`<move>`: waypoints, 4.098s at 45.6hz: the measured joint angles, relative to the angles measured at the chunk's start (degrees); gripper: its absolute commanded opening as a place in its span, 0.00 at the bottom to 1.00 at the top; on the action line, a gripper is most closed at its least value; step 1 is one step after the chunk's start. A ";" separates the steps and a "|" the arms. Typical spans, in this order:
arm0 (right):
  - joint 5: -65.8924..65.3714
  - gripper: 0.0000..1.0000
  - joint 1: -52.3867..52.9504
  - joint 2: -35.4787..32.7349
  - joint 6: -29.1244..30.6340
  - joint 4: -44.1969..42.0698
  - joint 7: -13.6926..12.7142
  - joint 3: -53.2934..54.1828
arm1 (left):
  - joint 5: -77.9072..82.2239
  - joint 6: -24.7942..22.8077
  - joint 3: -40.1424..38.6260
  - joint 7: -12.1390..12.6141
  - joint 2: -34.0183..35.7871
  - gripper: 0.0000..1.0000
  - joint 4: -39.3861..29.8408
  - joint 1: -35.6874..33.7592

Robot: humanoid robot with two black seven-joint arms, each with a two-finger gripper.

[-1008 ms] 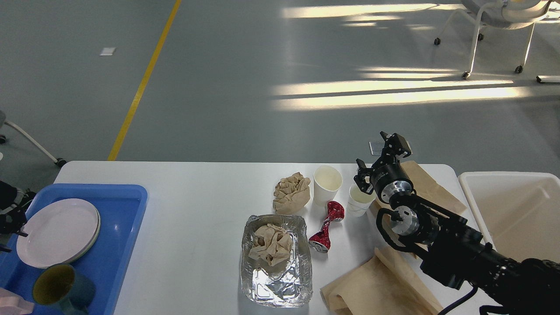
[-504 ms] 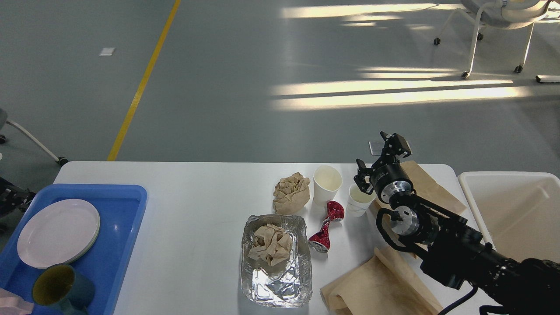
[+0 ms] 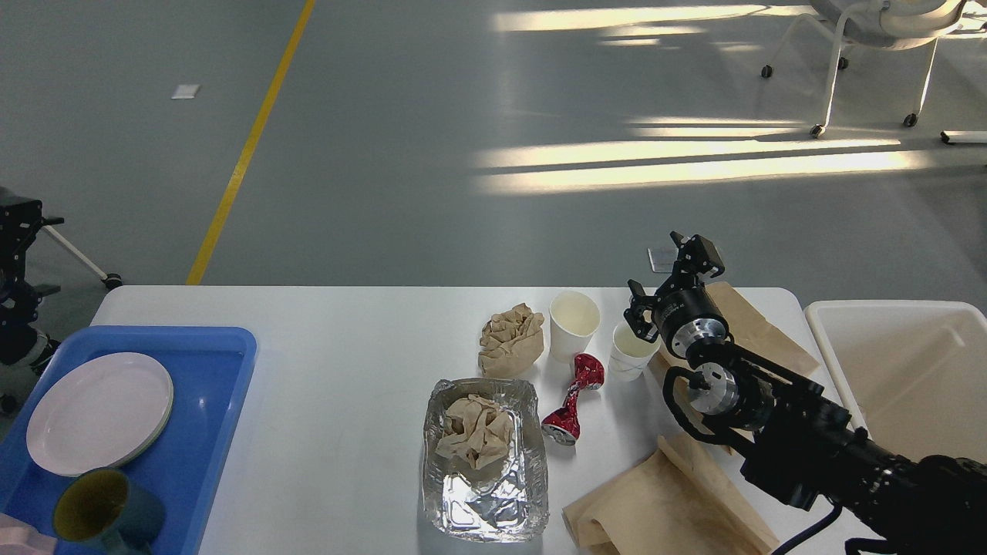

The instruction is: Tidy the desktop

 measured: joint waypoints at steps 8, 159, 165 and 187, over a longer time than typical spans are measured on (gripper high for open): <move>0.01 1.00 0.00 0.00 0.00 0.00 0.00 0.00 | -0.05 -0.10 -20.51 -0.05 -0.64 0.96 0.11 4.28; 0.01 1.00 0.00 0.01 0.03 -0.01 0.00 0.00 | 0.48 -11.35 -70.77 -22.07 -29.51 0.96 0.03 28.82; 0.00 1.00 0.00 0.01 0.03 -0.01 0.00 0.00 | 0.47 -13.05 -70.77 -27.78 -30.44 0.96 0.03 29.73; 0.01 1.00 0.00 0.00 0.07 0.00 0.00 0.01 | 0.47 -13.46 -70.77 -29.92 -30.60 0.96 0.07 29.93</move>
